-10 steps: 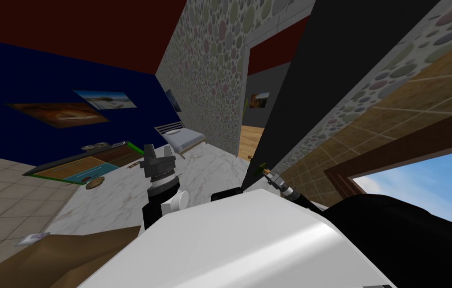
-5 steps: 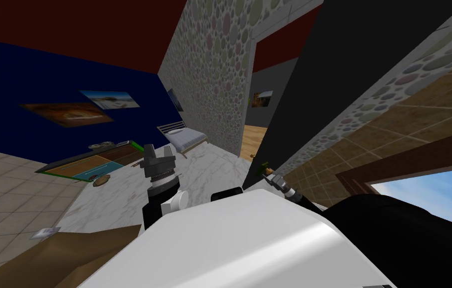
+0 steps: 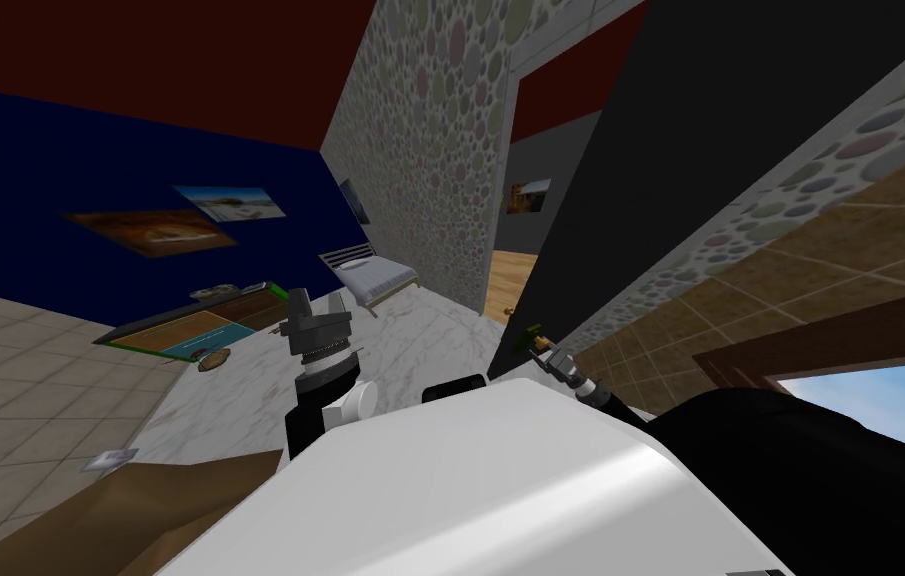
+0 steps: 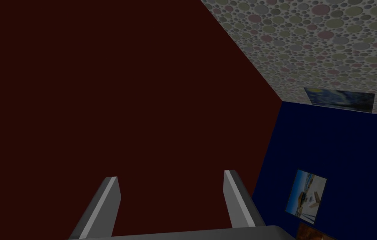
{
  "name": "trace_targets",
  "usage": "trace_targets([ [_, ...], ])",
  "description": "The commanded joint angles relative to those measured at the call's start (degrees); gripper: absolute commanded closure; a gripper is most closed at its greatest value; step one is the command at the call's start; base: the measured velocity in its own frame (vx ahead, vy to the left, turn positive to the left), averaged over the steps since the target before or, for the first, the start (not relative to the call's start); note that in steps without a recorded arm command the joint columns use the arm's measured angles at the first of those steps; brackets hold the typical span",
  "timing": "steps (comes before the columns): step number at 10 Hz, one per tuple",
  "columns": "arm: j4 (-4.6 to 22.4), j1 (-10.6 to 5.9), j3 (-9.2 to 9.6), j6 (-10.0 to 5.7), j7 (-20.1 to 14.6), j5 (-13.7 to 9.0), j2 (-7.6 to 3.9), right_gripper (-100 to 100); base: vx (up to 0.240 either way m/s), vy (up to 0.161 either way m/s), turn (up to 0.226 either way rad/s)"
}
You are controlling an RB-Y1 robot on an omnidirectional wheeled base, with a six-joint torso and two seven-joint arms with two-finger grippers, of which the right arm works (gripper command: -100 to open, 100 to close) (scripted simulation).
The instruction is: Pull the door open
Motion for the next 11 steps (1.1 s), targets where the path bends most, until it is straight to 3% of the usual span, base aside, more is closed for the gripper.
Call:
trace_targets([
  [1,-0.3,0.42,1.58,-1.58,-0.3,1.2,0.67,100,0.061,0.038,0.031],
  [7,-0.3,0.42,1.58,-1.58,-0.3,1.2,0.67,100,0.005,0.000,0.006],
  [11,0.3,0.39,1.77,-2.49,-0.5,1.5,0.79,100,0.008,0.011,0.011],
])
